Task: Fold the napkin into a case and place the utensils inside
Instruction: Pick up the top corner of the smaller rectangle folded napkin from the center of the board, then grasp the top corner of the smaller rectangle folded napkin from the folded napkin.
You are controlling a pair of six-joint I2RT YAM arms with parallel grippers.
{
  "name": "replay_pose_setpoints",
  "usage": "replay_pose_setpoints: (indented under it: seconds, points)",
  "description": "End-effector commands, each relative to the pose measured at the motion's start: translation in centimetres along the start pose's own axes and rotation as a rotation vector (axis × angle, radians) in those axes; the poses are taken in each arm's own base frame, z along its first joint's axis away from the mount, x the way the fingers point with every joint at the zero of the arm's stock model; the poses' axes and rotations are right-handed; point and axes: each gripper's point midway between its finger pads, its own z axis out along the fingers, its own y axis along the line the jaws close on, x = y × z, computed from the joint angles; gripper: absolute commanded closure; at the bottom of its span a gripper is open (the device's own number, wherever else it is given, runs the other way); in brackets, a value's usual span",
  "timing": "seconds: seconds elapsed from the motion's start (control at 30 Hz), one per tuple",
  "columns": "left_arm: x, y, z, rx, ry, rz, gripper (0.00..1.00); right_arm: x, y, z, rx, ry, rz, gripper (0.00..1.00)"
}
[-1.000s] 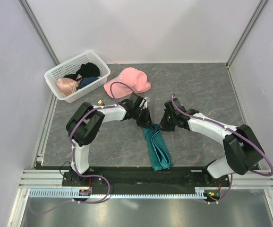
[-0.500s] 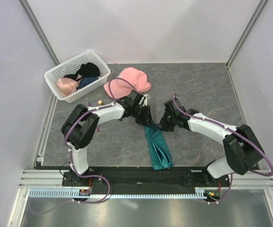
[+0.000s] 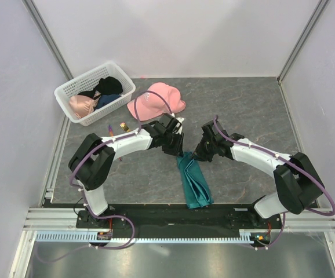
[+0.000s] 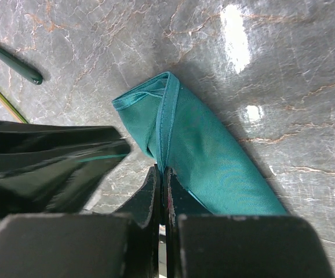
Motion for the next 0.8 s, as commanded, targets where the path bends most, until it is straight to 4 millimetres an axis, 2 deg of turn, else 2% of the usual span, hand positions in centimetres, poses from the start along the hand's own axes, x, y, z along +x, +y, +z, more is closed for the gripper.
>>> replay_pose_setpoints:
  seconds: [0.0, 0.47, 0.5, 0.53, 0.63, 0.77]
  points:
    - [0.2, 0.9, 0.8, -0.087, -0.011, 0.133, 0.71, 0.3, 0.5, -0.3, -0.018, 0.014, 0.027, 1.00]
    - [0.8, 0.6, 2.6, -0.183, -0.009, 0.205, 0.69, 0.4, 0.5, 0.1, -0.012, 0.024, 0.028, 1.00]
    - [0.8, 0.5, 2.6, -0.181, -0.010, 0.204, 0.71, 0.4, 0.6, 0.2, -0.013, 0.027, 0.027, 1.00]
    - [0.7, 0.4, 2.5, -0.179, -0.011, 0.199, 0.79, 0.4, 0.6, 0.3, -0.009, 0.029, 0.029, 1.00]
    - [0.2, -0.5, 1.8, -0.150, -0.020, 0.171, 0.91, 0.3, 1.0, 0.4, -0.012, 0.032, 0.033, 1.00]
    - [-0.5, -2.1, 0.5, -0.074, -0.035, 0.133, 0.98, 0.5, 1.4, 0.8, -0.013, 0.055, 0.061, 1.00]
